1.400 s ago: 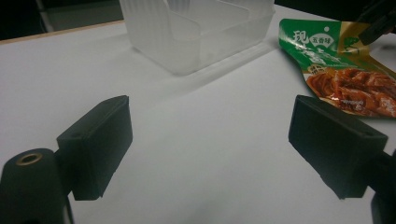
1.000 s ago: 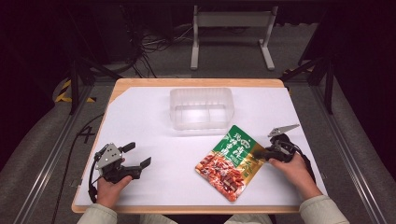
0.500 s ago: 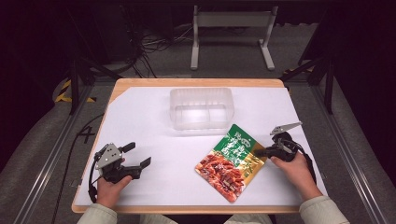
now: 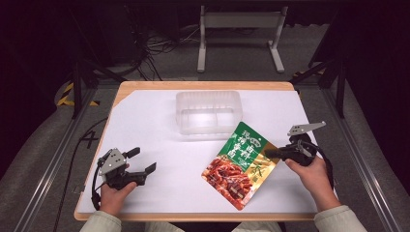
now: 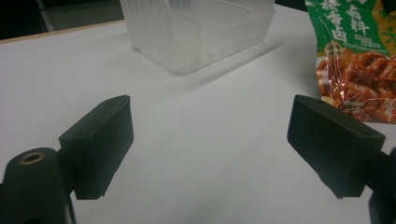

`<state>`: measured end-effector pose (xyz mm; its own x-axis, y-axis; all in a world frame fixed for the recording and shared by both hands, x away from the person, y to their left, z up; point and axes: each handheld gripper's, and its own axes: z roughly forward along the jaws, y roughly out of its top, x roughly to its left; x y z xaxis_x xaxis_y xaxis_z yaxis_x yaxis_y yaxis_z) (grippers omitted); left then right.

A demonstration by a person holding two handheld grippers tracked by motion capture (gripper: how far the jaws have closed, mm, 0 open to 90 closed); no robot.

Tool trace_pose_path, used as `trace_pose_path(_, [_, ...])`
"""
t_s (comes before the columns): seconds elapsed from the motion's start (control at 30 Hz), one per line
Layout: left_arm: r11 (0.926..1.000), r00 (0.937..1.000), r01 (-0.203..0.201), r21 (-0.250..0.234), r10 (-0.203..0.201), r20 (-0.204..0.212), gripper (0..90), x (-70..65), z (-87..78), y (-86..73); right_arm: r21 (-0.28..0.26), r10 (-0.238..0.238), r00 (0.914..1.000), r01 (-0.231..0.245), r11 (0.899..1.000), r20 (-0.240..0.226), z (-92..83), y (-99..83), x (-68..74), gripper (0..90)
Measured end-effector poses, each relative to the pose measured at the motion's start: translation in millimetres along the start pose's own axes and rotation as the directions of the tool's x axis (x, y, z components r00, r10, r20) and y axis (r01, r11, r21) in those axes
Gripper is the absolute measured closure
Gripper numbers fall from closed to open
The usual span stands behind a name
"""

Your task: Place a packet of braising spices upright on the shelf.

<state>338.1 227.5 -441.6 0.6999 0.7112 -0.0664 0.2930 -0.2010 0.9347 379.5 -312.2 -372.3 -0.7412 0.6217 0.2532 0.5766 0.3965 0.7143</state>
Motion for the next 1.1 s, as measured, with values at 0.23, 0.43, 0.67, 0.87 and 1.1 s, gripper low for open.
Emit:
trace_pose_path(0.23, [1.0000,1.0000,0.000,-0.003,0.000,-0.001,15.2,-0.4,0.0,0.3,-0.073,-0.008,0.9967,0.003,0.997,-0.081,-20.1,13.3,15.2,89.8])
trace_pose_path(0.43, [1.0000,1.0000,-0.001,-0.004,0.001,0.001,15.4,-0.4,0.3,0.4,-0.116,-0.019,0.9947,0.007,0.993,-0.101,-32.7,22.5,23.0,89.9])
trace_pose_path(0.67, [1.0000,1.0000,-0.001,-0.004,0.001,0.002,15.5,-0.5,0.2,0.4,-0.162,-0.048,0.9914,0.028,0.986,-0.122,-45.5,32.2,32.6,89.8])
trace_pose_path(0.87, [1.0000,1.0000,-0.001,-0.005,0.001,0.003,15.5,-0.5,0.0,0.4,-0.188,-0.072,0.9877,0.045,0.981,-0.139,-52.4,42.0,39.4,89.8])
trace_pose_path(1.1, [1.0000,1.0000,-0.004,-0.002,0.004,0.005,15.5,-0.3,0.3,0.3,-0.211,-0.071,0.9910,0.046,0.976,-0.113,-62.8,50.7,35.7,89.8])
